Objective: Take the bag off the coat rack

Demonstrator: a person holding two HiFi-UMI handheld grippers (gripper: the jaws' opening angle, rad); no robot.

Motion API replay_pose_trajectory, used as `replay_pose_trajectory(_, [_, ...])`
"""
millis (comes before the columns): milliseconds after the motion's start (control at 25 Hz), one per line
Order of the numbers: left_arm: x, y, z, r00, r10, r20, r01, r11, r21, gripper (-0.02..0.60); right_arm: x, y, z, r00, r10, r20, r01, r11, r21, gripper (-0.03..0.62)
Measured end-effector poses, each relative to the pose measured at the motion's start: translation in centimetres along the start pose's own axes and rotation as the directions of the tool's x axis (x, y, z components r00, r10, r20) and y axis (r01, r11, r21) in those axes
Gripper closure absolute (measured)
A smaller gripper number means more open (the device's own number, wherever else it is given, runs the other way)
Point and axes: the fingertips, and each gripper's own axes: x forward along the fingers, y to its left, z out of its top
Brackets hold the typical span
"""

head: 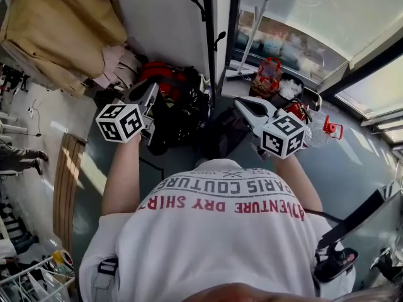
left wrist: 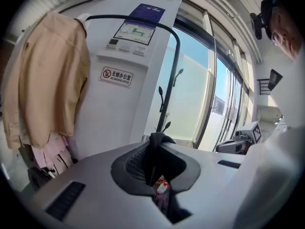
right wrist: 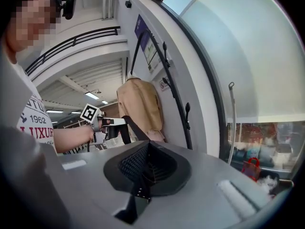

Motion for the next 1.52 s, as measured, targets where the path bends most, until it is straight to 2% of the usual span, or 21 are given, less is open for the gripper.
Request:
replay_pose_trajectory(200, [-7.6,-3.9,-0.3,0.995,0.063,0.078,-0.061,0.998,-0.028,0.561,-1.4,3.3,-1.2,0.995,0.096,0.002,-0.096,0.995,-0.017,0.594])
replay_pose_trajectory(400, [-13.5,-7.7,-1.2,0.990,0.070,0.126,-0.068,0.998,-0.015,0.561,-2.5,6.5,-2.6,0.990,0.140,-0.009,-0.140,0.988,-0.068,0.594])
replay_pose_trajectory(520, [-16.5,-10.0,-2.6,0.990,0.051,0.133,-0.052,0.999,0.005,0.561,-3.6,9.2,-3.7,0.989,0.149,0.000,-0.149,0.986,-0.070,0.594])
replay_pose_trajectory(680, [-21.4,-12.4,-4.9,0.983,0.005,0.183,0.005,0.999,-0.052,0.561,-6.3,13.8,-5.8,0.989,0.147,-0.004,-0.147,0.985,-0.092,0.594])
replay_pose_trajectory(840, [-28.3,-14.9,-8.8,0.985,-0.031,0.169,0.037,0.999,-0.036,0.561,-9.4,20.6,-9.8,0.992,0.129,0.009,-0.128,0.988,-0.086,0.594])
replay_pose_trajectory(960, [-33.1,-17.2,-12.1,0.979,-0.091,0.183,0.096,0.995,-0.021,0.561,-12.0,26.3,-13.4,0.995,0.098,0.027,-0.096,0.992,-0.079,0.594])
replay_pose_trajectory(1120, [-39.0,-20.1,-15.8,0.982,-0.134,0.136,0.135,0.991,0.003,0.561,-15.5,34.2,-17.4,0.998,0.061,0.027,-0.060,0.996,-0.061,0.594])
replay_pose_trajectory(1320, [-46.7,-22.6,-18.2,0.976,-0.183,0.120,0.185,0.983,-0.006,0.561,-19.3,43.0,-19.1,0.999,0.035,0.013,-0.034,0.996,-0.084,0.594])
replay_pose_trajectory(1520, [-52.4,-26.3,-21.1,0.976,-0.200,0.090,0.198,0.980,0.034,0.561,-22.7,47.5,-19.6,0.999,0.039,0.022,-0.037,0.993,-0.115,0.594])
